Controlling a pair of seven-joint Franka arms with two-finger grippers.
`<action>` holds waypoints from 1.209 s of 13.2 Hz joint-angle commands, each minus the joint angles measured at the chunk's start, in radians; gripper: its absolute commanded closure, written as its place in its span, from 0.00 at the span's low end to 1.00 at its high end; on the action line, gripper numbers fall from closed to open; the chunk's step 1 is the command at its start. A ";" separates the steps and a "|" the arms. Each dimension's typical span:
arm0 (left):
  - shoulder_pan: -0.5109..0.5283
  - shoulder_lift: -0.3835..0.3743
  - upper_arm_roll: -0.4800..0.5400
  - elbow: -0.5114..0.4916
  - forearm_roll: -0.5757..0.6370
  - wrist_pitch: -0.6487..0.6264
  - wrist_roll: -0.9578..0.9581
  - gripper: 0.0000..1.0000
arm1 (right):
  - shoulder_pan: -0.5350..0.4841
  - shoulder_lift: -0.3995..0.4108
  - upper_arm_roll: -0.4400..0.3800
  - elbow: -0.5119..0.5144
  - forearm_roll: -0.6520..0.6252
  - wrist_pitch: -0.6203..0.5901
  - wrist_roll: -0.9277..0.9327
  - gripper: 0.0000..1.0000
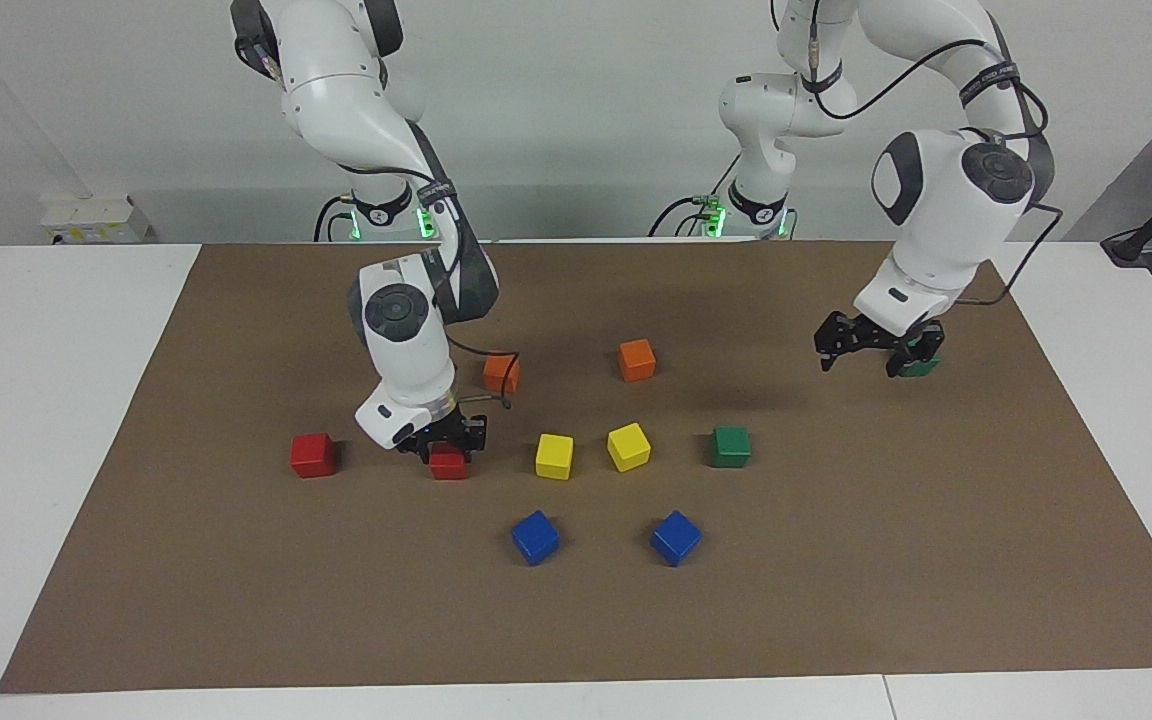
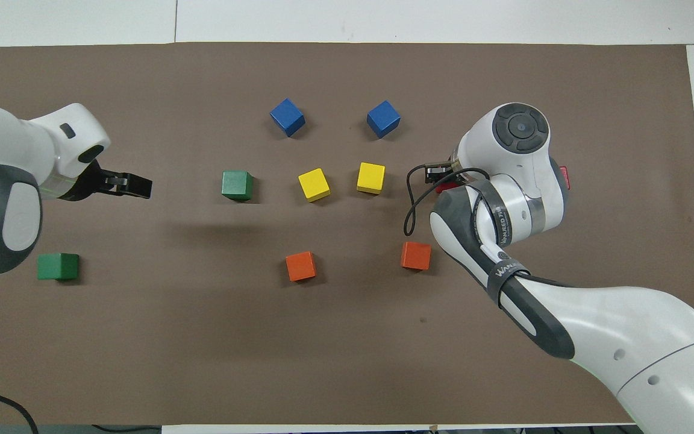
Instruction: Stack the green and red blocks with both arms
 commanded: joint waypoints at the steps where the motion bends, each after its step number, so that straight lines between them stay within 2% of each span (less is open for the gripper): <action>1: -0.082 0.130 0.019 0.122 -0.025 -0.002 -0.083 0.00 | -0.014 -0.056 0.007 -0.012 0.006 -0.050 -0.026 1.00; 3: -0.127 0.166 0.019 0.122 -0.025 0.047 -0.100 0.00 | -0.051 -0.123 0.007 -0.030 0.008 -0.093 -0.050 1.00; 7: -0.196 0.270 0.020 0.126 -0.027 0.143 -0.158 0.00 | -0.179 -0.205 0.009 -0.027 0.032 -0.206 -0.249 1.00; 11: -0.216 0.304 0.020 0.123 -0.015 0.165 -0.163 0.00 | -0.282 -0.216 0.007 -0.021 0.043 -0.216 -0.387 1.00; 16: -0.228 0.325 0.020 0.110 0.005 0.200 -0.164 0.00 | -0.310 -0.214 0.006 -0.049 0.043 -0.171 -0.423 1.00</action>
